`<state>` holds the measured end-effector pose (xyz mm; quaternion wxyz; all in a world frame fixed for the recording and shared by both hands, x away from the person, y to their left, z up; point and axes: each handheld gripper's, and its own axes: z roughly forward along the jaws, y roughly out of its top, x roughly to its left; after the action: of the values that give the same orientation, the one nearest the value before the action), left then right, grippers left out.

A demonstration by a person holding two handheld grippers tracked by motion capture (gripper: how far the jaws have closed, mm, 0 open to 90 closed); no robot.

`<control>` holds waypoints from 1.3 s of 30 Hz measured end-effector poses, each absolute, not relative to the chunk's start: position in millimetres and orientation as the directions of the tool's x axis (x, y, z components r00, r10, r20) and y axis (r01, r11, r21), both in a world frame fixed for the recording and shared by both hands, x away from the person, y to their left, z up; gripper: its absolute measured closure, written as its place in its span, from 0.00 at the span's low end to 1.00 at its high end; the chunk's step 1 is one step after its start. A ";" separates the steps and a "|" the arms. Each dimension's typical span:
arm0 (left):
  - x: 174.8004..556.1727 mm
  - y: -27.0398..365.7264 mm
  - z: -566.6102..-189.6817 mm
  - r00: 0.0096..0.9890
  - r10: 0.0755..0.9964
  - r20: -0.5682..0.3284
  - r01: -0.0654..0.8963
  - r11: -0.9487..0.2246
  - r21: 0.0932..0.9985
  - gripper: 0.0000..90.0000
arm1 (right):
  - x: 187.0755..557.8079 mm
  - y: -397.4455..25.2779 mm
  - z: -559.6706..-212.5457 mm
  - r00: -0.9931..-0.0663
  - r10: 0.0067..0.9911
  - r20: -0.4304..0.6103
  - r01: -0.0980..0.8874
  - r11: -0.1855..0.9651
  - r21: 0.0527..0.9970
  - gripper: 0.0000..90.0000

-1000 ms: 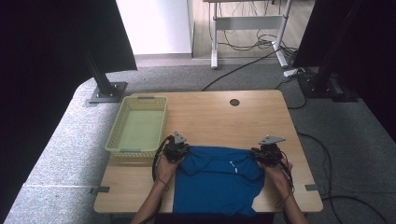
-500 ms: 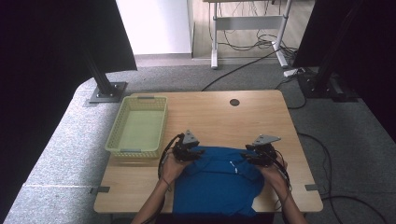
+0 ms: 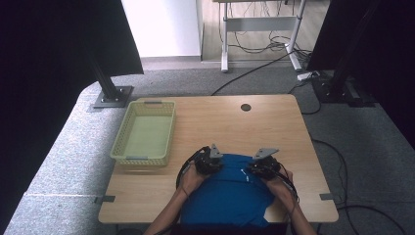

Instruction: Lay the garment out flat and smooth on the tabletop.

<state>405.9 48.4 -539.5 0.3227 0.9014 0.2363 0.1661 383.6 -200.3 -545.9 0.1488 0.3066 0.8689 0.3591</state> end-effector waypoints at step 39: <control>436.1 79.5 -502.0 0.742 0.665 0.088 0.373 -0.518 0.770 0.67 | 414.3 -199.6 -507.2 -0.698 0.713 -0.060 0.374 0.436 0.818 0.70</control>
<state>436.1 79.5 -502.0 0.3847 0.8503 0.3052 0.1896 414.3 -199.6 -507.2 0.2038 0.3306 0.8224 0.4156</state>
